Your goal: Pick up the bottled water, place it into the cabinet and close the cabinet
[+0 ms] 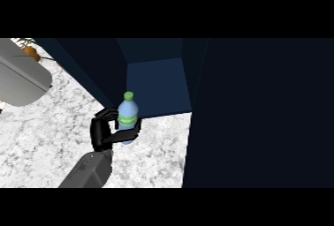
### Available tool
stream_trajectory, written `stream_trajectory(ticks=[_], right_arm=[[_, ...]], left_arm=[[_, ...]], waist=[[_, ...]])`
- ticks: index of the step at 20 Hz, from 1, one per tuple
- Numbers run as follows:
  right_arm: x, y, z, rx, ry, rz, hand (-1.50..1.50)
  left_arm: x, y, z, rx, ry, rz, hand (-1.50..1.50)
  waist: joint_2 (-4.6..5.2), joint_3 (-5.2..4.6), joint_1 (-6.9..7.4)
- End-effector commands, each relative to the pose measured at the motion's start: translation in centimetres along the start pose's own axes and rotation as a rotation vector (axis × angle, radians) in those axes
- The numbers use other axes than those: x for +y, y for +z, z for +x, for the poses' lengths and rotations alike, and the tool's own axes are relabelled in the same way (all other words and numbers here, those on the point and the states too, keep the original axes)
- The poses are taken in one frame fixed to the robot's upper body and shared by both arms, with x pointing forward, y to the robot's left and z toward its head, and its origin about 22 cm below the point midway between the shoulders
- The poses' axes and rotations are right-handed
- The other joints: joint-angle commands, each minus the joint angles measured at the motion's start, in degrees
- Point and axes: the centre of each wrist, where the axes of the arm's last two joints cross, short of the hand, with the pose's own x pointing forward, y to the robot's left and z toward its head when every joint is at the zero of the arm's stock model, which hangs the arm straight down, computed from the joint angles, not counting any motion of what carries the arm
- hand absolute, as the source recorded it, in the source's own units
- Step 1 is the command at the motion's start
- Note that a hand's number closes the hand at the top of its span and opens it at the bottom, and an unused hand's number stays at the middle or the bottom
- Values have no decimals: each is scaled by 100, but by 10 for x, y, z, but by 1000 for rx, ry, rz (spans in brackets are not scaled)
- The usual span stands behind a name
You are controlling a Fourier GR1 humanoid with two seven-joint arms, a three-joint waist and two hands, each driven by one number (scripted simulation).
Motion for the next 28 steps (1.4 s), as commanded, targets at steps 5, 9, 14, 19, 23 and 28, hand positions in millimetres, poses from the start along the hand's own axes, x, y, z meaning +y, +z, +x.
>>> stream_trajectory(ticks=[5, 9, 14, 19, 23, 28], right_arm=[[-6, -5, 1, -12, -23, 2, -150], [-9, -4, 0, -7, -11, 25, -150], [-18, -3, -3, -15, -15, 10, -150], [-16, -8, -5, -5, -23, 28, -150], [-16, -9, -6, -17, -28, 39, -150], [-22, -11, -9, -4, -43, 38, -150]], left_arm=[[-84, -41, 59, 7, 174, -100, 150], [-67, -55, 61, 3, 172, -65, 150], [-65, -51, 55, -6, 130, -58, 150], [-71, -52, 63, -28, 152, -35, -150], [-61, -57, 64, -54, 136, -15, -150], [-52, -59, 62, -42, 115, -17, -150]], waist=[[194, -124, -293], [205, -119, -338], [206, -105, -451], [226, -112, -500], [230, -110, -556], [226, -106, -521]])
